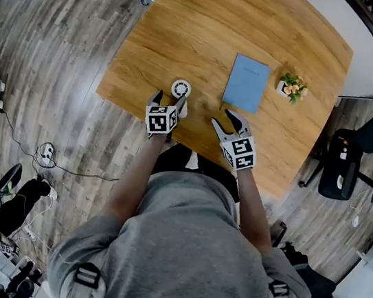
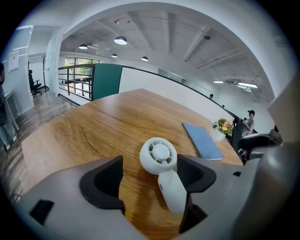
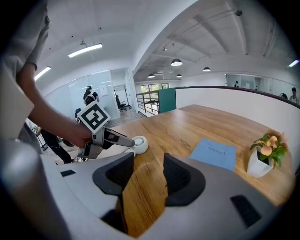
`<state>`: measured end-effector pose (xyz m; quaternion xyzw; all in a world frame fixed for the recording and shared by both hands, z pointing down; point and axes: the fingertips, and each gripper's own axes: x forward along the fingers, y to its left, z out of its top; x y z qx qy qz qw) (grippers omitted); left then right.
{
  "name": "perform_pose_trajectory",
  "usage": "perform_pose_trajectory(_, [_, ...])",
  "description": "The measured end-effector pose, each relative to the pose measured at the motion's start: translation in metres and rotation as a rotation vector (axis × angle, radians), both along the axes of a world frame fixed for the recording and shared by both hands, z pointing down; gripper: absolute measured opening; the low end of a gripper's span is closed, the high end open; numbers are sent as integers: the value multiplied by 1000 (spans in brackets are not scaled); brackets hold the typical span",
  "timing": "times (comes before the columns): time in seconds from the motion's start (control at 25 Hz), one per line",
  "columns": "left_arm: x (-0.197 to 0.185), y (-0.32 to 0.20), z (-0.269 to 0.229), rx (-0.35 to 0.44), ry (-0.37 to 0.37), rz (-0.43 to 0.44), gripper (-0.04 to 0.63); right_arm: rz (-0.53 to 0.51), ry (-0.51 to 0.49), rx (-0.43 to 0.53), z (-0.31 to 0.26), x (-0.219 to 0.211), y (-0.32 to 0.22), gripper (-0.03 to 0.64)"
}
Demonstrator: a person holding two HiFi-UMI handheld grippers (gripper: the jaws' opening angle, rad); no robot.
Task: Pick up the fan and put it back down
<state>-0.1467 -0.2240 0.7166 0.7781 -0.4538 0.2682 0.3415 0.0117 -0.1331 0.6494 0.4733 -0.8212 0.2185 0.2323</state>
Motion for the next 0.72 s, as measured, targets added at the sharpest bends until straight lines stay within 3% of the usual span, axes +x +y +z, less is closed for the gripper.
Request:
perform_pose_trajectory(0.2, [-33, 6, -29, 85, 10, -65, 338, -5, -16, 45, -14, -3, 6, 97])
perform_pose_trajectory(0.28, [-49, 10, -44, 122, 4, -108, 202, -12, -9, 61, -18, -3, 10, 21])
perform_pose_trajectory(0.36, [-62, 13, -61, 155, 22, -140, 98, -25, -6, 79, -24, -5, 13, 8])
perform_pose_trajectory(0.44, [-68, 20, -77, 180, 52, -151, 42, -41, -11, 96, -31, -6, 17, 7])
perform_pose_trajectory(0.72, [-58, 52, -120, 266, 73, -45, 18, -43, -33, 129, -47, -6, 33, 6])
